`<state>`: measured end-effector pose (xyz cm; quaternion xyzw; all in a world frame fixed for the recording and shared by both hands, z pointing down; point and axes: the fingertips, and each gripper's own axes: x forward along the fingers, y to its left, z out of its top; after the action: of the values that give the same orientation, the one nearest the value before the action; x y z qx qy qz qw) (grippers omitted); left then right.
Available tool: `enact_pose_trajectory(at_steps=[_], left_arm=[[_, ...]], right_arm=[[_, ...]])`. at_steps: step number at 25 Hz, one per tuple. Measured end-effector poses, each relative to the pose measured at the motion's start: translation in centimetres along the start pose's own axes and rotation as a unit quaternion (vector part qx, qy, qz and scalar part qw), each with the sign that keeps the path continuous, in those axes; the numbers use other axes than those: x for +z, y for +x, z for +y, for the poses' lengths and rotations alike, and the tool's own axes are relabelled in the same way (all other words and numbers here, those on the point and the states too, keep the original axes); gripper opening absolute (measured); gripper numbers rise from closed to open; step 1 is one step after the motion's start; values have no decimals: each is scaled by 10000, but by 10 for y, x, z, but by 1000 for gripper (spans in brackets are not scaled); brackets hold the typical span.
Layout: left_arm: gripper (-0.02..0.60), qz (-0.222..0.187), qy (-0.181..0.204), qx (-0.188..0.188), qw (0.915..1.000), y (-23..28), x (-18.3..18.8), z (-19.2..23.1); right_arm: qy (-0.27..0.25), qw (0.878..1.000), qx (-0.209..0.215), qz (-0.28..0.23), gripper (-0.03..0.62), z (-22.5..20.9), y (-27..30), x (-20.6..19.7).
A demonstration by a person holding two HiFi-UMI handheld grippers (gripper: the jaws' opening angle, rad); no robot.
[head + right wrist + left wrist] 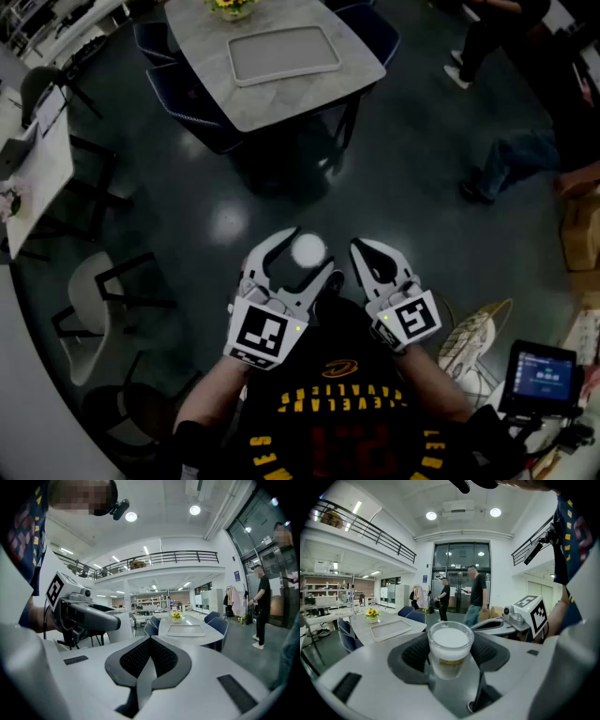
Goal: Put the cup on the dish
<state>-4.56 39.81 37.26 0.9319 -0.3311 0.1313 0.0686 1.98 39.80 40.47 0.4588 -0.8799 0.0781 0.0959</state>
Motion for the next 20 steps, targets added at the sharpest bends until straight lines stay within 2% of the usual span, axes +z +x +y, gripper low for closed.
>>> enact_pose_trajectory(at_steps=[10, 14, 15, 18, 20], left_arm=[[270, -43, 156, -232, 9996, 6, 33, -60], [270, 3, 277, -267, 9993, 21, 49, -69], [270, 23, 346, -258, 9991, 25, 53, -70], [270, 74, 369, -290, 9989, 34, 61, -78], [270, 114, 315, -295, 9990, 37, 65, -84]], right_arm=[[217, 9988, 21, -433, 8, -5, -62, 16], [417, 9976, 271, -486, 17, -13, -71, 13], [426, 9971, 384, -505, 86, -14, -71, 13], [346, 9951, 737, -563, 187, -15, -79, 19], [118, 9933, 950, -645, 215, -13, -84, 25]])
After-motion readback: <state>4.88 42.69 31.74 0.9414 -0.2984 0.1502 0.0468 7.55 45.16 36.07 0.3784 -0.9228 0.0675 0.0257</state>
